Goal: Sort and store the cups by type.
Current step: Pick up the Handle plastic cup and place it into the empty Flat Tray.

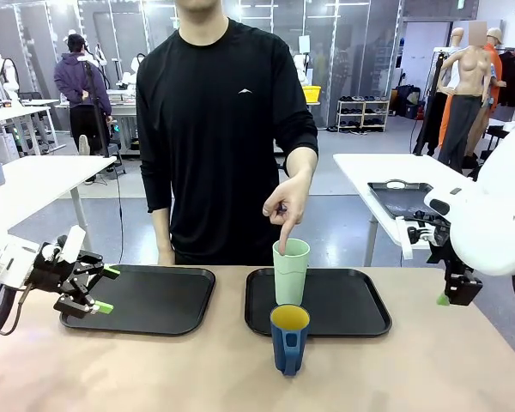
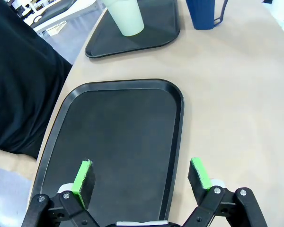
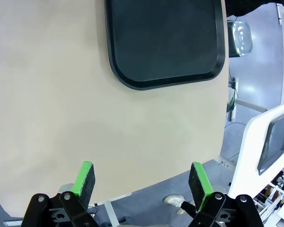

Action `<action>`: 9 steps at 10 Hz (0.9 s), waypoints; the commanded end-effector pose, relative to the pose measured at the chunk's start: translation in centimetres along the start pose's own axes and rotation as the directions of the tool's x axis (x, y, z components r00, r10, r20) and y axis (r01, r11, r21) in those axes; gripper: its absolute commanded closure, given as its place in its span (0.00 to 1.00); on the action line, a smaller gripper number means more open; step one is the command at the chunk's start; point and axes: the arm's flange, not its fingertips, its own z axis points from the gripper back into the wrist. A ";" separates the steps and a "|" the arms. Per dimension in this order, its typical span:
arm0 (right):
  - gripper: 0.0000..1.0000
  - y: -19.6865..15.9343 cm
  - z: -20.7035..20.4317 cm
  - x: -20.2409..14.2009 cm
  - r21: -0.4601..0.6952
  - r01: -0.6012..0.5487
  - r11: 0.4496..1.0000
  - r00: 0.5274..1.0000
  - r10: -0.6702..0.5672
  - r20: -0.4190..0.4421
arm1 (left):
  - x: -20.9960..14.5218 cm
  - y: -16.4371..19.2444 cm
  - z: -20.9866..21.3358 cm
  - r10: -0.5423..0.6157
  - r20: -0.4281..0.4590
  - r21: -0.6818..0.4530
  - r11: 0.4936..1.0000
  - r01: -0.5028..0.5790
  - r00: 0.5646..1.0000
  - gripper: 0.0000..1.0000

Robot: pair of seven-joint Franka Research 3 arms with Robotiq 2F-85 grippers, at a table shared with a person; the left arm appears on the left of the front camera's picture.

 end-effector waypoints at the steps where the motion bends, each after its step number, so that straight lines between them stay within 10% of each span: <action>1: 0.00 -0.2 -0.3 0.0 -0.015 -0.001 1.000 1.000 0.001 0.008 | 0.0 0.0 0.1 -0.002 0.017 -0.005 1.000 0.002 1.000 0.00; 6: 0.00 2.8 -3.6 0.5 0.155 -0.118 0.981 0.980 0.091 0.175 | 0.0 0.0 0.1 -0.002 0.017 -0.005 1.000 0.002 1.000 0.00; 9: 0.00 4.1 -6.8 0.9 0.211 -0.188 0.959 0.904 0.085 0.418 | 0.0 0.0 0.1 -0.002 0.017 -0.005 1.000 0.002 1.000 0.00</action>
